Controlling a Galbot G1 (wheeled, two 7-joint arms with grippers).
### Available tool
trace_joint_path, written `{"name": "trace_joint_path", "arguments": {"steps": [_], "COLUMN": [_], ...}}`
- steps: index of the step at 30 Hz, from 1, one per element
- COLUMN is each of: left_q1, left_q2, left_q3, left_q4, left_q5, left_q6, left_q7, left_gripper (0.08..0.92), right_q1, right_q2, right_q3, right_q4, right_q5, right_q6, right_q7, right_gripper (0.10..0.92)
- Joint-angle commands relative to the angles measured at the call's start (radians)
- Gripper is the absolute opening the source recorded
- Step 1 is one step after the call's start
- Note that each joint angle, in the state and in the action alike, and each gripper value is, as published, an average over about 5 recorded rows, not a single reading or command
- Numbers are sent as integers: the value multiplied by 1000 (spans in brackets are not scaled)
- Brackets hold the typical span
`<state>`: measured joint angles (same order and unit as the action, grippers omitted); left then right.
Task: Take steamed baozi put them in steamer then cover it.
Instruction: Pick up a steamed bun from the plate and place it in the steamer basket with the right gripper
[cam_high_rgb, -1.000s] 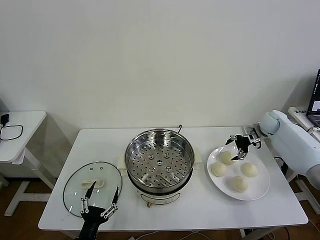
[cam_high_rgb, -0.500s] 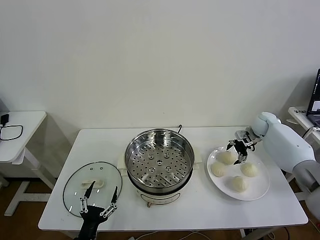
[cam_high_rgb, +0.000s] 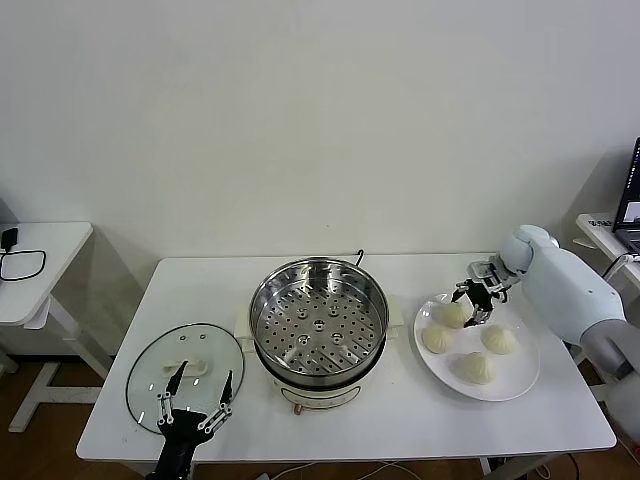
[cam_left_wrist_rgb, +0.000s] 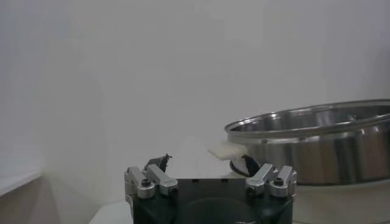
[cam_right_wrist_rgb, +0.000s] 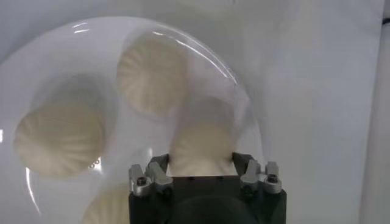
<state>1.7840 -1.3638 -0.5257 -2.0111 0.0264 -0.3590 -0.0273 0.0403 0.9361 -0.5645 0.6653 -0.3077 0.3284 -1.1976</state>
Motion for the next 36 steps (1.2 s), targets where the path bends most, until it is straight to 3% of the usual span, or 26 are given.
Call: {"name": "trace_joint_path", "arguments": {"steps": [1,6,17,27,36], "left_q1": [-1,-2,5,10,12], "left_q2": [1,4,4,2,1], "left_q3": [1,4,12,11,7], "left_q4": [-2,-6,-18,-32,-34], "left_q5": [0,0,0,1,0], "left_q6": [1,2,4,4,0], "left_q7": [-1,-3,-8,-13,-16], "left_gripper": [823,823,823,823,823], "right_q1": [125,287,514,458,332], "right_q2": [-80,-98,71,236,334], "right_q3": [-116,-232,-404,-428,-417], "right_q4": [209,397,639,647,536], "right_q5": [138,218,252,146,-11], "right_q6": [46,160,305,337,368], "right_q7": [-24,-18,-14,-53,-48], "right_gripper": [700,675,663,670,670]}}
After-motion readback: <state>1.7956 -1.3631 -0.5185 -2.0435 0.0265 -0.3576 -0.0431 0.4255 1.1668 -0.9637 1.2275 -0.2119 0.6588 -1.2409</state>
